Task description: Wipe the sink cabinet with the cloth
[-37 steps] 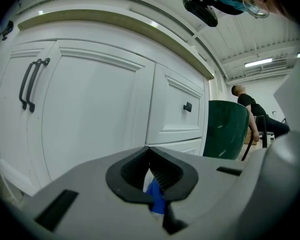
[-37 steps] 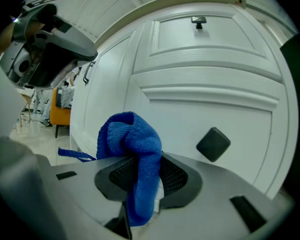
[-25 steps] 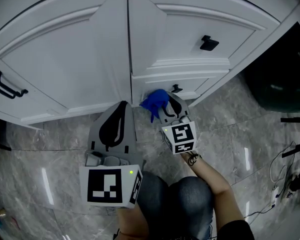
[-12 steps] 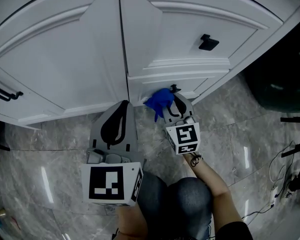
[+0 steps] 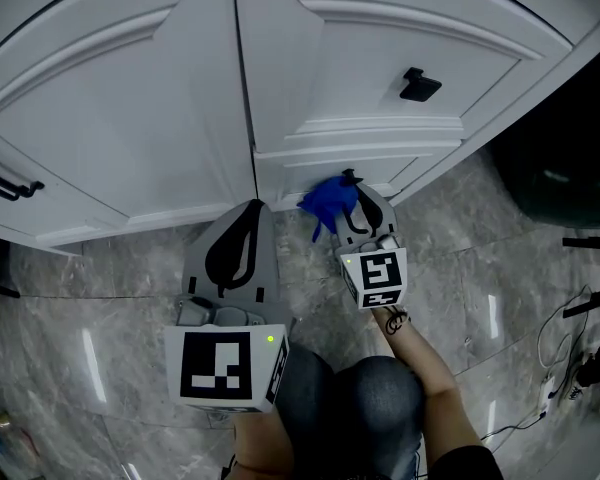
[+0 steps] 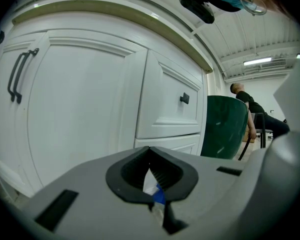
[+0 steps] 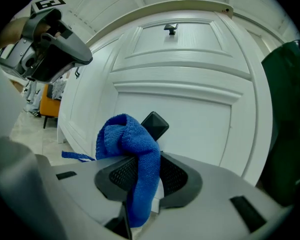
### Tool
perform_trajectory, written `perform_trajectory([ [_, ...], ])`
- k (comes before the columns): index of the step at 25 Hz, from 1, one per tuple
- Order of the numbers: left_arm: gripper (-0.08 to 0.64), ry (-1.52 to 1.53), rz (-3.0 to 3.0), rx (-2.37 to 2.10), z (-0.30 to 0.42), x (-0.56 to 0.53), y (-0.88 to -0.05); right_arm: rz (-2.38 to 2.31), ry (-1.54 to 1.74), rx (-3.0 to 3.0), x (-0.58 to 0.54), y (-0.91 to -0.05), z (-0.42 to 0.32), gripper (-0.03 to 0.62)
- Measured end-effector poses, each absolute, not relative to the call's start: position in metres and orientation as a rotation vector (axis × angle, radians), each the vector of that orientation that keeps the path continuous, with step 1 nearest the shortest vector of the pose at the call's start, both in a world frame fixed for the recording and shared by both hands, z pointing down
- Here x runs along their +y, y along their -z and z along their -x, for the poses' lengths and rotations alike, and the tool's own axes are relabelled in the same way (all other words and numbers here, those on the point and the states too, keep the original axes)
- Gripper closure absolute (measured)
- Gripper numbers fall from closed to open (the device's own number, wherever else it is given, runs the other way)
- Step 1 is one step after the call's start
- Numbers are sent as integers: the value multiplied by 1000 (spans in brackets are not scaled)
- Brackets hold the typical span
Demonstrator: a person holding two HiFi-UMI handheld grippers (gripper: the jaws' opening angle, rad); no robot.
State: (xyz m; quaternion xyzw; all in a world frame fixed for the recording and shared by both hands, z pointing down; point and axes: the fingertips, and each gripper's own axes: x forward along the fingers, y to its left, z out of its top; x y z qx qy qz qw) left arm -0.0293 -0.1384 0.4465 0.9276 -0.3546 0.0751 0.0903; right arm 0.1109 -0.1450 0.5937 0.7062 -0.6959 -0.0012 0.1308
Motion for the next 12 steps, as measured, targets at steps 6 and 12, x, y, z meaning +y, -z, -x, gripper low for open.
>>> perform_trajectory([
  [6,560,-238,-2751,-1051,26,-140,-451,-2050,18,-1996,-142,-595,-118,477],
  [12,560,-233,-2746,-1031,21,-140,-453,-2084,-8,-1976,-138,-596,-129,477],
])
